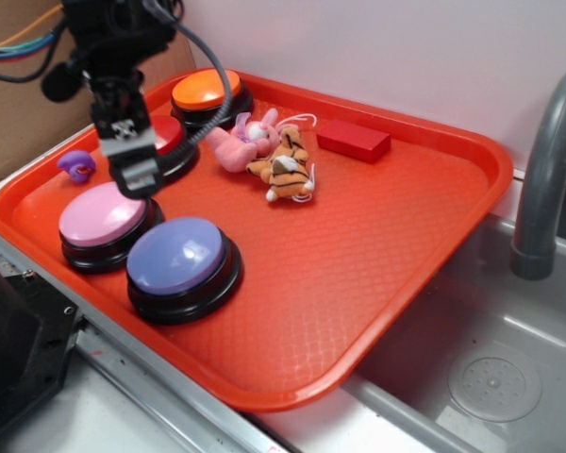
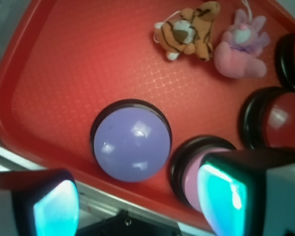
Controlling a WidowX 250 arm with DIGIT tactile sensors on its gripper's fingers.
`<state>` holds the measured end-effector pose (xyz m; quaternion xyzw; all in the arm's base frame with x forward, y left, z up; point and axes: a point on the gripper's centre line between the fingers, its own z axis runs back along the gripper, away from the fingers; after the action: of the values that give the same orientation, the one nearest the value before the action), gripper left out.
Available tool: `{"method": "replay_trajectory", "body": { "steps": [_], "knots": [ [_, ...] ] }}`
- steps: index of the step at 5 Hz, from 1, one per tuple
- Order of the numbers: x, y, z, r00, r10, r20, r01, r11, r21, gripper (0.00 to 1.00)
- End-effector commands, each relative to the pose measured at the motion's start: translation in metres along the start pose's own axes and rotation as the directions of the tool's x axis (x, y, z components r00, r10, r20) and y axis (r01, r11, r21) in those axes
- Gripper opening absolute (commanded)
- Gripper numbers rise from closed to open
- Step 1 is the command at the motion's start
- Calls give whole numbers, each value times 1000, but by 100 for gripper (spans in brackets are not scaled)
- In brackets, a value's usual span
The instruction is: Push the purple button.
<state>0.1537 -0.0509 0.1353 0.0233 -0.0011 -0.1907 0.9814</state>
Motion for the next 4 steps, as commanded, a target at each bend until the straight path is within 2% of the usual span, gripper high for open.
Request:
{"method": "replay_trajectory", "body": {
  "steps": [1, 4],
  "knots": [
    [6, -1, 18, 999, 9, 32, -10, 1000, 12, 100],
    [-3, 0, 39, 997, 64, 33, -63, 998, -22, 100]
  ]
}}
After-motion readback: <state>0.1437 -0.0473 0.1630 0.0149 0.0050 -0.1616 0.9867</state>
